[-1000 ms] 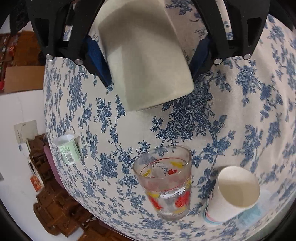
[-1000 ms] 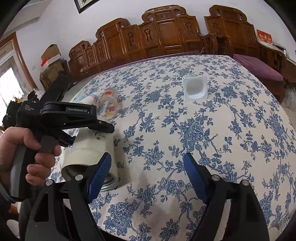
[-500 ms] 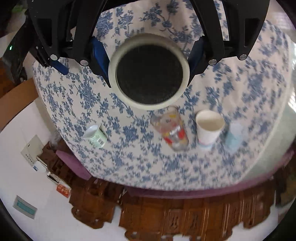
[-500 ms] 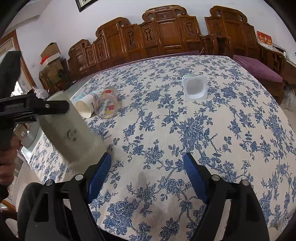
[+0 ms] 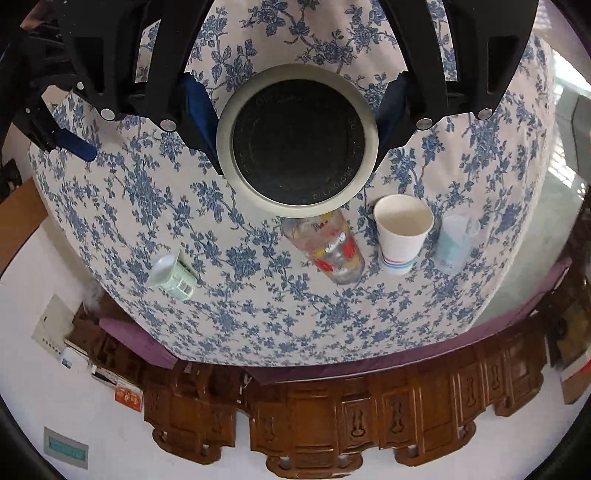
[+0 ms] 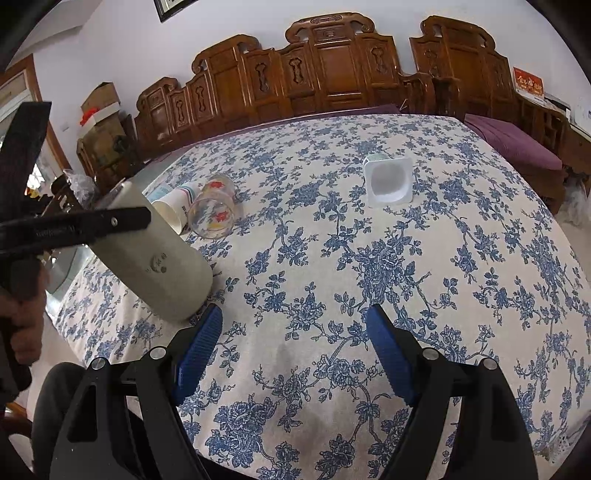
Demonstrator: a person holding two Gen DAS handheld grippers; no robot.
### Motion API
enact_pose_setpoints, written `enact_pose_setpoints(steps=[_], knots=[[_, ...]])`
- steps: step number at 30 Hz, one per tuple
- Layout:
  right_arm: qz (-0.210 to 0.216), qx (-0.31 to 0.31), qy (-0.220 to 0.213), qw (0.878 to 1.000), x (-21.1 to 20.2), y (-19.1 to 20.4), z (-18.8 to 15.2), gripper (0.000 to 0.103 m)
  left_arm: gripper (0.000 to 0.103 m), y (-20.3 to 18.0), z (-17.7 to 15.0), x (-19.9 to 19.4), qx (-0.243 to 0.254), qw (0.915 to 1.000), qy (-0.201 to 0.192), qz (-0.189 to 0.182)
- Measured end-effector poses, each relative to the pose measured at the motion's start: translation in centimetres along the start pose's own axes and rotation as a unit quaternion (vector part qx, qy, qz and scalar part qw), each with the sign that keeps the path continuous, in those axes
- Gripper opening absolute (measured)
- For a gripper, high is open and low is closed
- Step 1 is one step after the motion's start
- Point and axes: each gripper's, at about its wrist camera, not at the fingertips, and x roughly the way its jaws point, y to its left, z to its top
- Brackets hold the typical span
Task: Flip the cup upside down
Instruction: 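Rotate the cream cup with the left gripper so its dark rim faces down, then set the cream cup upside down on the tablecloth and open the left gripper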
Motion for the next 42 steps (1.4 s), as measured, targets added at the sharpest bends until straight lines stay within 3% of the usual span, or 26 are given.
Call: enact_pose_setpoints(steps=[11, 18, 24, 27, 29, 36, 42], knots=[[-0.007, 0.004, -0.001, 1.000, -0.1, -0.5, 0.2, 0.082, 0.071, -1.0, -0.5, 0.8, 0.013, 0.9999, -0.004, 0.001], [-0.012, 0.003, -0.008, 1.000, -0.8, -0.5, 0.6, 0.082, 0.072, -0.1, -0.8, 0.5, -0.006, 0.9995, -0.007, -0.030], [-0.014, 0.000, -0.013, 1.000, -1.5, 0.1, 0.7, 0.082, 0.077, -0.1, -1.9, -0.6, -0.003, 0.9996, -0.017, -0.024], [-0.014, -0.003, -0.015, 1.000, -1.9, 0.6, 0.7, 0.082, 0.083, 0.4, -2.7, -1.7, -0.007, 0.9994, -0.028, -0.022], [-0.014, -0.005, -0.016, 1.000, -2.2, 1.1, 0.6, 0.082, 0.092, 0.8, -3.4, -2.6, -0.012, 0.9991, -0.038, -0.014], [-0.023, -0.017, -0.032, 0.999, -3.7, 3.5, 0.6, 0.100, 0.095, 2.6, -5.9, -5.9, -0.026, 0.9973, -0.066, 0.022], [-0.022, -0.025, -0.038, 0.999, -5.3, 5.6, 0.4, 0.100, 0.095, 3.8, -7.8, -8.5, -0.039, 0.9959, -0.078, 0.024]])
